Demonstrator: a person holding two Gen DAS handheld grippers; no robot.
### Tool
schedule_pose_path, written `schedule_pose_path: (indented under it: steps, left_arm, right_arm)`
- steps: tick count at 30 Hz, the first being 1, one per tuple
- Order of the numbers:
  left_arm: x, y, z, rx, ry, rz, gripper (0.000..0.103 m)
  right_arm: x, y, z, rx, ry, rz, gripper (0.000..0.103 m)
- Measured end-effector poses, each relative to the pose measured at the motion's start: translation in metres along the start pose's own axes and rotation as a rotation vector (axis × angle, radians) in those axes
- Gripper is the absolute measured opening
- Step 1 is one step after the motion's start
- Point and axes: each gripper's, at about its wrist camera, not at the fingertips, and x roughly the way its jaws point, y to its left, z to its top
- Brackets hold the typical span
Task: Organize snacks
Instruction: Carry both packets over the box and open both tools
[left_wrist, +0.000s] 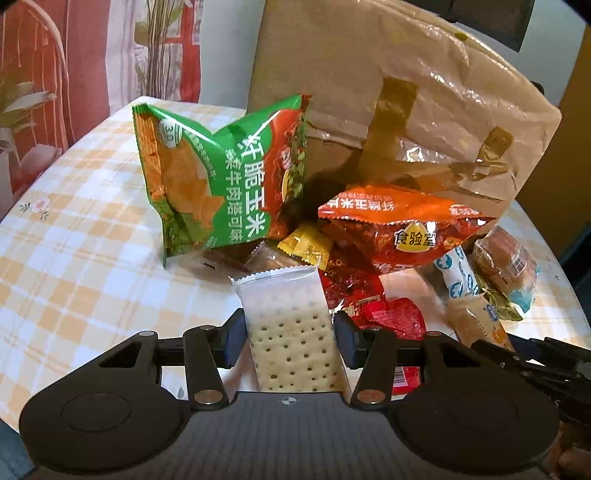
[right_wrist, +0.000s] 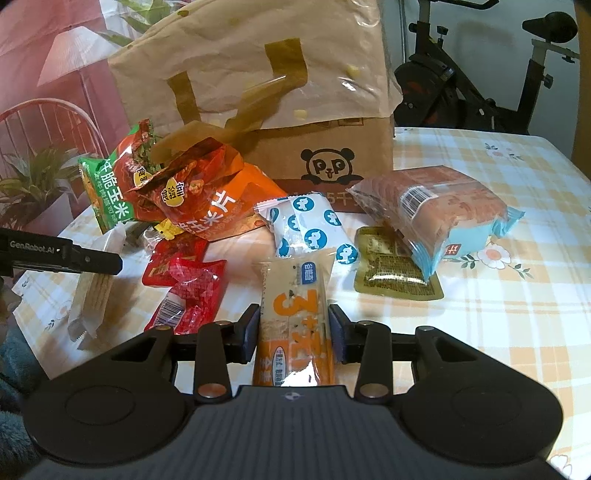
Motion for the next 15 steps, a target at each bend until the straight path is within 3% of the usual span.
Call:
schedule_pose_path:
  steps: [4, 15]
  left_arm:
    - [-0.019, -0.002, 0.003, 0.023, -0.064, -0.005, 0.053]
    - [-0.073, -0.015, 0.042, 0.1, -0.309, -0.007, 0.053]
  right_arm:
    - [-0.003, 0.0, 0.002, -0.002, 0.001, 0.007, 0.04]
    - [-0.047, -0.003, 0.04, -0.004, -0.199, 0.019, 0.04]
